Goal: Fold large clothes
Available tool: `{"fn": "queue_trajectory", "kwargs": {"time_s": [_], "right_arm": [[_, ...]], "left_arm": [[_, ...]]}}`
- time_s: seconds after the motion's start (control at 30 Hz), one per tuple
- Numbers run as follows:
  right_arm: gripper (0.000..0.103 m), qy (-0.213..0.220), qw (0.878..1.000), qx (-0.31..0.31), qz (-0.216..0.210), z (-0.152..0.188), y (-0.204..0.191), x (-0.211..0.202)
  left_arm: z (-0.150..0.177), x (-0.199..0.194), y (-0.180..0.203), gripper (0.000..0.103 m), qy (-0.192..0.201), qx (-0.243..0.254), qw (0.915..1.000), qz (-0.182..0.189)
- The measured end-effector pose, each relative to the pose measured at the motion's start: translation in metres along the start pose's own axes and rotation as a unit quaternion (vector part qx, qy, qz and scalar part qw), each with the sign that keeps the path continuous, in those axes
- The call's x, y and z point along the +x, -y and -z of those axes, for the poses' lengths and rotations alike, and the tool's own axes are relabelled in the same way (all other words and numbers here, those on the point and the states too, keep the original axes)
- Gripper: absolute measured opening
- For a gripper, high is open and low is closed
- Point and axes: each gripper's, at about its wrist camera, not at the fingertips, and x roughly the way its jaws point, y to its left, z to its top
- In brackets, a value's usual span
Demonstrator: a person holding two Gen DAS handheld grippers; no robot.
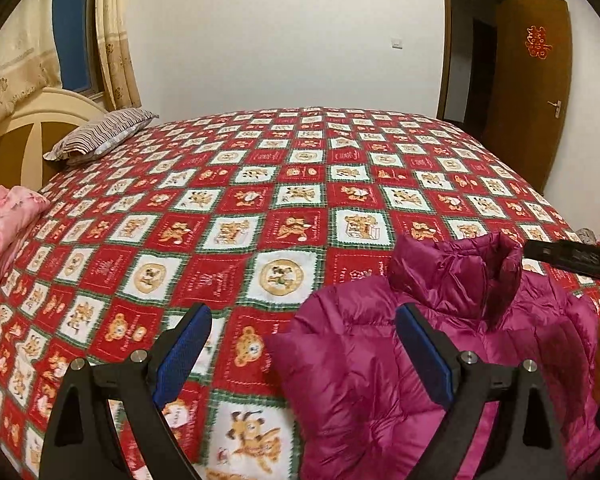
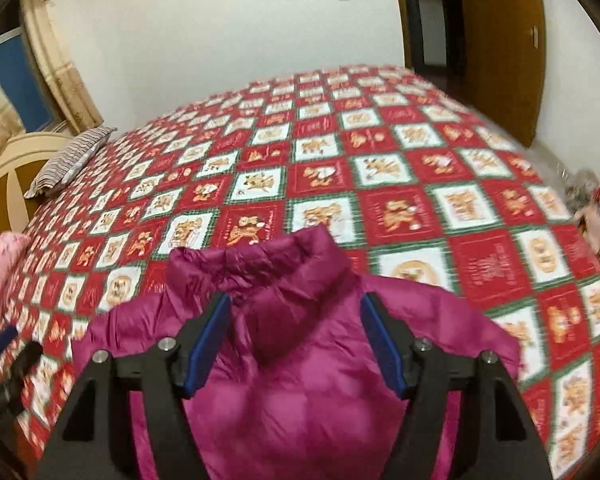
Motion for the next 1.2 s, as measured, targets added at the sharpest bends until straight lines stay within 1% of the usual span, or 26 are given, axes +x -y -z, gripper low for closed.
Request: {"fn": "queue_trajectory", "kwargs": {"time_s": [0.07,0.13,0.23,0.3,0.33,0.37,0.4,0.43,0.5,0.53,0.57,0.6,0.73,0.87,0.97,1.1,1.2], "right_arm": [[0.070,-0.016,0.999,0.029,0.001,-0.005,0.004,0.019],[0.070,-0.026,0.999,0.042,0.002,-0.006,0.008,0.030],[0.069,-0.043,0.999,0.030,0.002,-0.004,0.008,0.042],[0.061,-0.057,0.998,0.020,-0.005,-0.001,0.009,0.046],[0.059,-0.061,0.998,0.017,-0.007,-0.001,0.009,0.048],[0.055,-0.063,0.998,0.016,-0.007,0.000,0.011,0.048],[0.047,-0.063,0.998,0.015,-0.006,0.000,0.014,0.047],[0.043,-0.064,0.998,0.013,-0.005,0.001,0.017,0.046],[0.029,-0.067,0.998,0.008,-0.005,0.003,0.021,0.043],[0.026,-0.068,0.998,0.006,-0.006,0.004,0.024,0.042],[0.019,-0.069,0.998,0.004,-0.007,0.006,0.027,0.040],[0.018,-0.069,0.998,0.003,-0.006,0.007,0.027,0.040],[0.016,-0.065,0.998,0.004,-0.010,0.012,0.033,0.036],[0.017,-0.055,0.998,0.014,-0.023,0.013,0.037,0.034],[0.017,-0.049,0.999,0.015,-0.014,0.013,0.037,0.035],[0.016,-0.040,0.999,0.012,-0.011,0.017,0.039,0.034],[0.016,-0.032,0.999,0.010,-0.011,0.021,0.042,0.033]], "left_arm": [[0.001,0.008,0.006,0.094,-0.006,-0.001,1.0000,0.005],[0.001,0.013,0.012,0.094,-0.008,0.002,1.0000,0.006],[0.000,0.020,0.019,0.094,-0.012,0.007,0.9999,0.005],[-0.002,0.022,0.023,0.094,-0.013,0.010,0.9999,0.003],[-0.002,0.023,0.025,0.094,-0.012,0.012,0.9999,0.001],[-0.003,0.024,0.028,0.094,-0.011,0.013,0.9999,0.000],[-0.004,0.024,0.030,0.094,-0.009,0.014,0.9999,-0.001],[-0.004,0.024,0.033,0.094,-0.007,0.018,0.9998,-0.004],[-0.004,0.025,0.039,0.094,-0.004,0.028,0.9995,-0.014],[-0.004,0.025,0.042,0.094,-0.005,0.031,0.9993,-0.018],[-0.004,0.026,0.045,0.094,-0.007,0.034,0.9992,-0.021],[-0.003,0.028,0.047,0.094,-0.009,0.035,0.9991,-0.021],[0.000,0.029,0.053,0.094,-0.014,0.033,0.9992,-0.015],[0.006,0.031,0.053,0.094,-0.020,0.028,0.9993,-0.011],[0.010,0.037,0.054,0.094,-0.030,0.026,0.9992,-0.011],[0.016,0.044,0.056,0.094,-0.031,0.027,0.9990,-0.017],[0.021,0.051,0.057,0.094,-0.036,0.029,0.9985,-0.029]]}}
